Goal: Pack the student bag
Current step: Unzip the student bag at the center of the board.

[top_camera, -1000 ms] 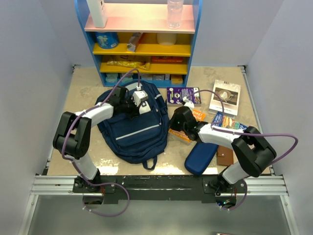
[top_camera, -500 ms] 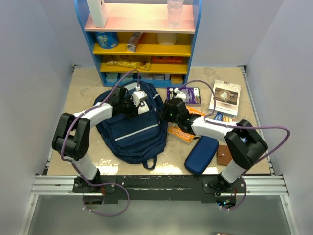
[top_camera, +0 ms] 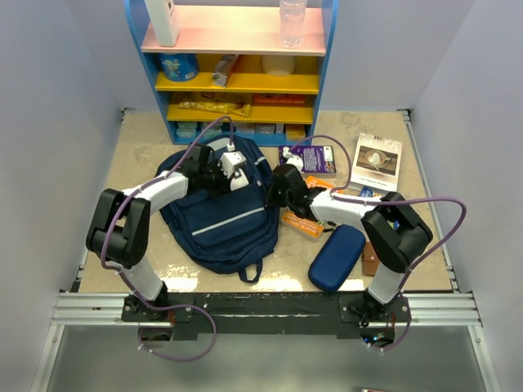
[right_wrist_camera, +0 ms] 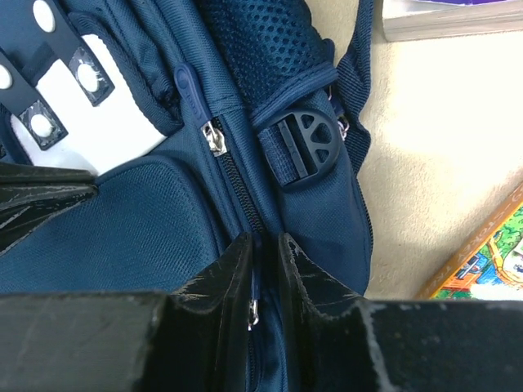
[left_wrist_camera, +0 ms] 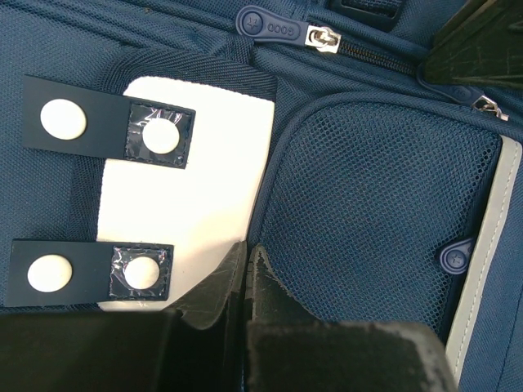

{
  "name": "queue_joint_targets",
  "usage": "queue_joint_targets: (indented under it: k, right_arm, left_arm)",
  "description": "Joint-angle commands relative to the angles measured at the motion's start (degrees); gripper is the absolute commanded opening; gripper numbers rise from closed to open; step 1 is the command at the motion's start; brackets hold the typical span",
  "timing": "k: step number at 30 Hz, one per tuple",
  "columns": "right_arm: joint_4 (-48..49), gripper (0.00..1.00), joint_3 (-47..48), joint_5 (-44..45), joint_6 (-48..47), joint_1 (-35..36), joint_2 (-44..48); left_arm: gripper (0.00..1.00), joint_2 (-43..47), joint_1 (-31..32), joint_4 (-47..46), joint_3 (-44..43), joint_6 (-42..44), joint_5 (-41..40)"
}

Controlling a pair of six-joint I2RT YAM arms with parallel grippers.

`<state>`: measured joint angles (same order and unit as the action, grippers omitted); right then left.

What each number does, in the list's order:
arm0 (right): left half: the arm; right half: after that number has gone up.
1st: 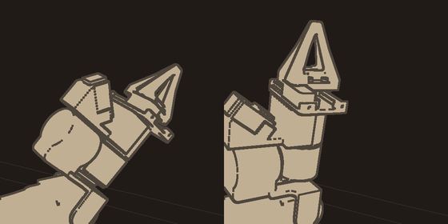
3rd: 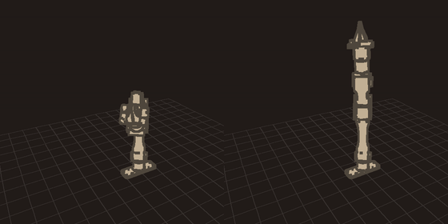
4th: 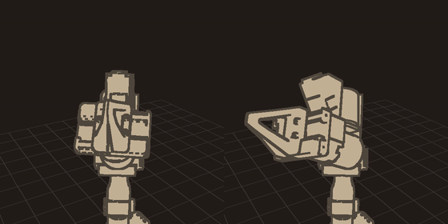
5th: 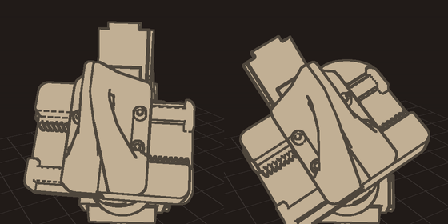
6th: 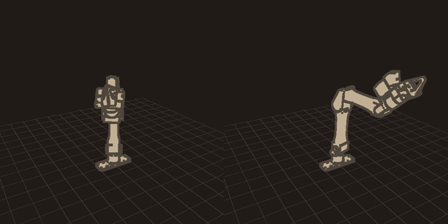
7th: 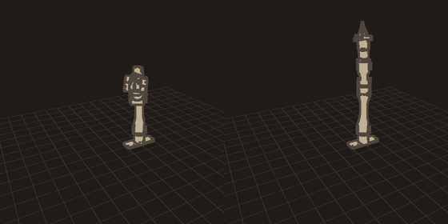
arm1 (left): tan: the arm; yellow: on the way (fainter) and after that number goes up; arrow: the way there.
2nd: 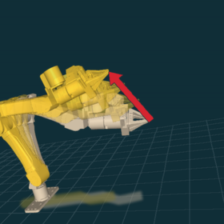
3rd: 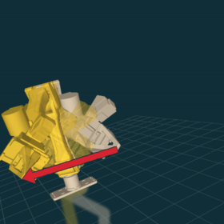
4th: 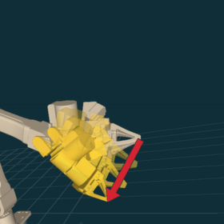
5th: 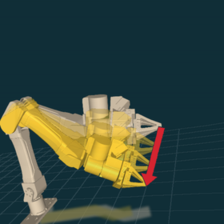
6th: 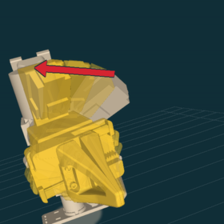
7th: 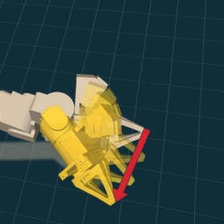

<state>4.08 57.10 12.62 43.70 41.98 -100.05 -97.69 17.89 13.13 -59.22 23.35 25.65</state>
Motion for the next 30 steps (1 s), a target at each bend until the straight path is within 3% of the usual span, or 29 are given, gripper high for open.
queue_joint_targets:
  k: [1, 12, 13, 18, 30]
  right_arm:
    - [-1.62, 0.22, 1.35, 1.09, 0.42, 0.91, -0.41]
    - [-3.02, 0.31, 1.70, 1.17, 0.68, 3.38, -0.50]
    - [-2.93, 0.30, 1.52, 1.18, 0.77, 3.46, -0.32]
    - [-3.37, 0.02, -0.06, 4.15, 1.65, 3.46, 1.61]
    - [-10.84, 0.00, -3.40, 11.11, 1.82, 3.73, 9.17]
  left_arm:
    - [0.00, 1.19, 0.13, 3.75, 1.39, 0.55, -2.53]
    - [0.00, 1.36, 0.22, 2.78, 2.09, 0.47, -2.97]
    - [0.00, 1.45, 0.22, 2.78, 2.18, 0.38, -2.97]
    - [0.00, 1.71, 0.39, 2.43, 2.44, 0.38, -3.15]
    - [0.00, 0.05, 0.48, -0.47, 3.06, -2.70, -11.58]
